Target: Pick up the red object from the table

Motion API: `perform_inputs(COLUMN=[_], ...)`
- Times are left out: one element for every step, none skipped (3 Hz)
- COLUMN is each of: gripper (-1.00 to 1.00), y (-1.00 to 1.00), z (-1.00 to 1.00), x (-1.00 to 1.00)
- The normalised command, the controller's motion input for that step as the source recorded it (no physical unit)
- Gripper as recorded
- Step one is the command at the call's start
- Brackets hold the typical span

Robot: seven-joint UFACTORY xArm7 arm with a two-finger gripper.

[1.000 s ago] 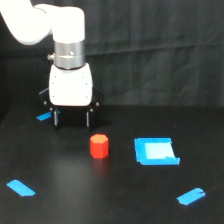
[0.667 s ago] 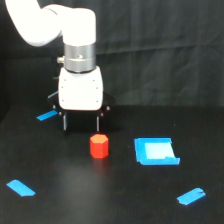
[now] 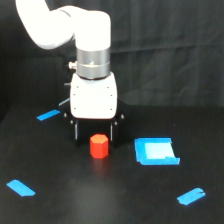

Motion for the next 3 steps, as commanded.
perform_inputs(gripper=[0.58, -0.92, -0.98], y=[-0.42, -0.10, 0.04], z=[-0.31, 0.03, -0.02], x=[0.02, -0.01, -0.03])
